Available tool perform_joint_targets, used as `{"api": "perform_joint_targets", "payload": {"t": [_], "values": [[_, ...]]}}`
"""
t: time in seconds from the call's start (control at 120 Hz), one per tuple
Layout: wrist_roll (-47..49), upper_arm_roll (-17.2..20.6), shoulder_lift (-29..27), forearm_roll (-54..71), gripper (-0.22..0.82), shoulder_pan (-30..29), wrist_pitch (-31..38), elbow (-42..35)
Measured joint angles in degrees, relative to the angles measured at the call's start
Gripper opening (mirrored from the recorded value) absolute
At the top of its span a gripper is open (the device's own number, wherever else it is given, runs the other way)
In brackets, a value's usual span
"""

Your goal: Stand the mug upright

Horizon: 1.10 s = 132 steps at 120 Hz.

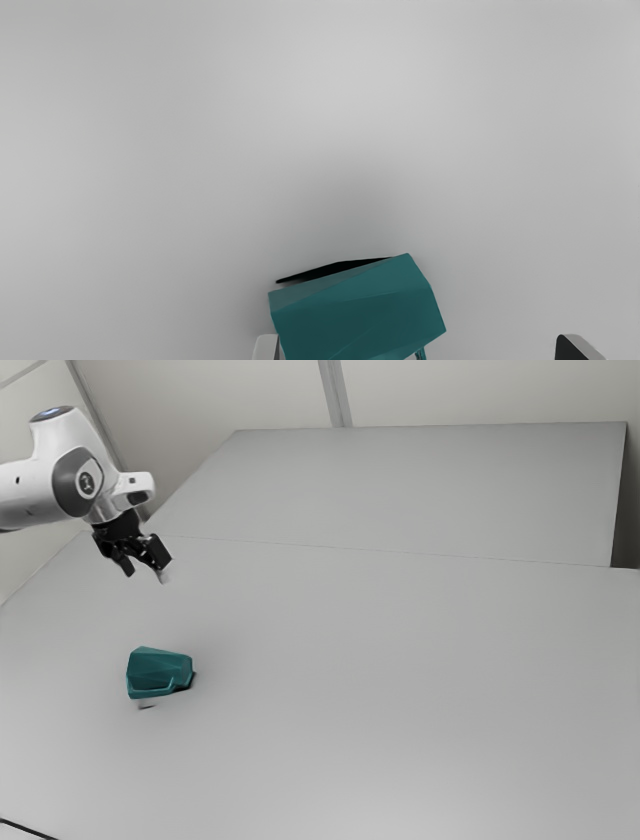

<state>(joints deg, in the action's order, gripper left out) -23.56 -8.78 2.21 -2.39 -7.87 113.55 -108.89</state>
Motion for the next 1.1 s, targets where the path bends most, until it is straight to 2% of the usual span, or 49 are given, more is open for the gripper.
{"api": "perform_joint_targets", "payload": {"t": [0.083,0.2,0.417,0.817,1.1], "values": [[-1.1,-1.5,0.0,-2.2,0.60,0.2,0.0,0.0],[-2.7,-1.5,0.6,-4.3,0.60,-2.8,-0.2,0.1],[-7.0,-1.1,5.4,-7.1,0.60,-8.6,-0.7,1.4],[-16.3,-1.0,12.4,-14.1,0.60,-13.2,-4.8,2.9],[-21.4,-1.0,14.4,-19.3,0.60,-15.5,-9.1,2.4]]}}
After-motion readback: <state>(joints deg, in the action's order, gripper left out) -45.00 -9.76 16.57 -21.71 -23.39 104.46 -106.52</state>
